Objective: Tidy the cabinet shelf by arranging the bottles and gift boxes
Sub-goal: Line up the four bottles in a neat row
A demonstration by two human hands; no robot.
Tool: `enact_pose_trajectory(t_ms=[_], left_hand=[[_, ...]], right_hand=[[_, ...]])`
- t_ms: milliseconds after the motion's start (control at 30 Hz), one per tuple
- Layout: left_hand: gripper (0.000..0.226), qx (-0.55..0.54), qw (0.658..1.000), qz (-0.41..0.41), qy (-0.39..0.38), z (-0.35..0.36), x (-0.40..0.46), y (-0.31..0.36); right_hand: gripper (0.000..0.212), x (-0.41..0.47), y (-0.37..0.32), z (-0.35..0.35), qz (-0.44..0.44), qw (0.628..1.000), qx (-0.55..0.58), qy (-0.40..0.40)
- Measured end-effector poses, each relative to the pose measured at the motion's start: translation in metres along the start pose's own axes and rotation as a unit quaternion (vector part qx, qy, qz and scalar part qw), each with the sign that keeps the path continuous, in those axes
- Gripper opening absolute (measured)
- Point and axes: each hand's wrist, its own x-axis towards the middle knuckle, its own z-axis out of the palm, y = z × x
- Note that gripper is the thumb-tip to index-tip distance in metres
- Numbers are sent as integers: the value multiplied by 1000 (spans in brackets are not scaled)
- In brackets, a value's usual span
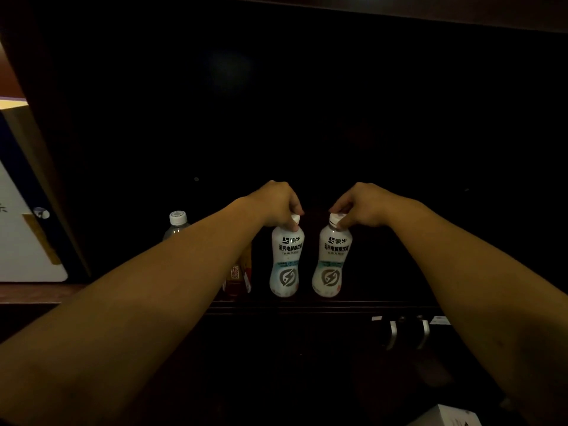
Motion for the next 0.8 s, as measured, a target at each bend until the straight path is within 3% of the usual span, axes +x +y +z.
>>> enact_pose_trajectory(t_ms=[200,333,533,667,800], left_hand=[[41,-43,999,-16,1,3,-4,-3],[48,-80,995,-53,41,16,-12,-5],[90,-273,948,-80,146,59,-41,4],[106,-345,913,-111,186,99,-63,5],[114,-363,896,-185,175,134,-78,-3]], right_hand=[[41,-4,-1,3,-8,1000,-8,10],[47,-13,4,13,-15,999,12,47],[77,-38,24,53,6,959,262,108],[90,-51,36,95,55,940,320,107],[96,-59,46,138,114,925,351,92]])
